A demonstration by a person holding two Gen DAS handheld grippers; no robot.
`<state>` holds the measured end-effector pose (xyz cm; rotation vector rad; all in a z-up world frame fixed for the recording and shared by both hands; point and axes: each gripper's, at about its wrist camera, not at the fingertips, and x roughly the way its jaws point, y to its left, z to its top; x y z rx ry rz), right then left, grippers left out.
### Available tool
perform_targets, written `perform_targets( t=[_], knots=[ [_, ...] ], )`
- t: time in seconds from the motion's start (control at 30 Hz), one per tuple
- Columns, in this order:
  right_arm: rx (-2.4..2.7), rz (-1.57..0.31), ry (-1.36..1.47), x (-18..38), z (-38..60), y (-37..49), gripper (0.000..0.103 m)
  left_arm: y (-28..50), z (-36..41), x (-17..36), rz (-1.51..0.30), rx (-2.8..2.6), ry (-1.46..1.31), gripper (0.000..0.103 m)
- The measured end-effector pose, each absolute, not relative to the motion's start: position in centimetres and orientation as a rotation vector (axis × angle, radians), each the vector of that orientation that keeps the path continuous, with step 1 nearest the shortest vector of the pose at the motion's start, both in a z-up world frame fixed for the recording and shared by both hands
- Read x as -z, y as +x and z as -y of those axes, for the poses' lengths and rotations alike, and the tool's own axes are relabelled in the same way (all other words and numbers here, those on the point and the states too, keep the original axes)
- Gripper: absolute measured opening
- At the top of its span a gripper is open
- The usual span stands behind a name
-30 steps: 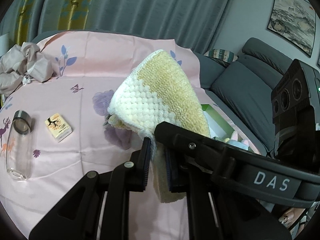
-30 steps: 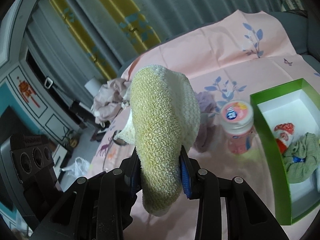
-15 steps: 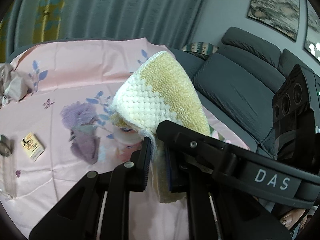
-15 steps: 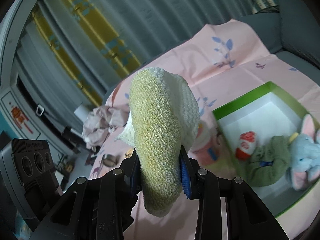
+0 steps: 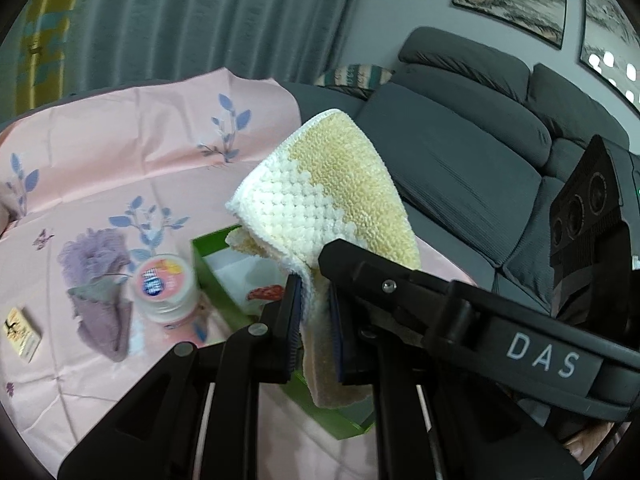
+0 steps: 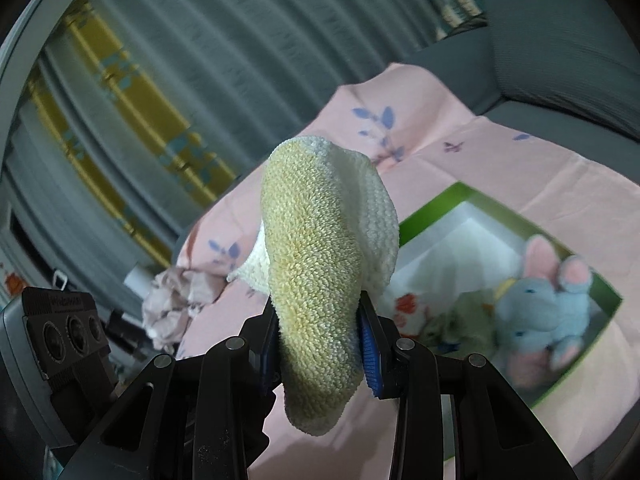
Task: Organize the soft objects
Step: 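Lower the cream-yellow knit towel into the green box and open the right gripper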
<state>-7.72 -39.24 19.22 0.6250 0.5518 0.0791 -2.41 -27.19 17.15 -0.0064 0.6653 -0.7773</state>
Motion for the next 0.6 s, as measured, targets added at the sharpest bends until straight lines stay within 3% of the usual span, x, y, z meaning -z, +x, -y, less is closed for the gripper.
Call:
perform_targets(
  t=[0.6],
  knots=[
    [0.102, -0.662, 0.779, -13.7, 45.7, -5.5, 0.038, 0.4, 34.3, -12.1, -0.822, 0.776, 0.095, 0.010]
  ],
)
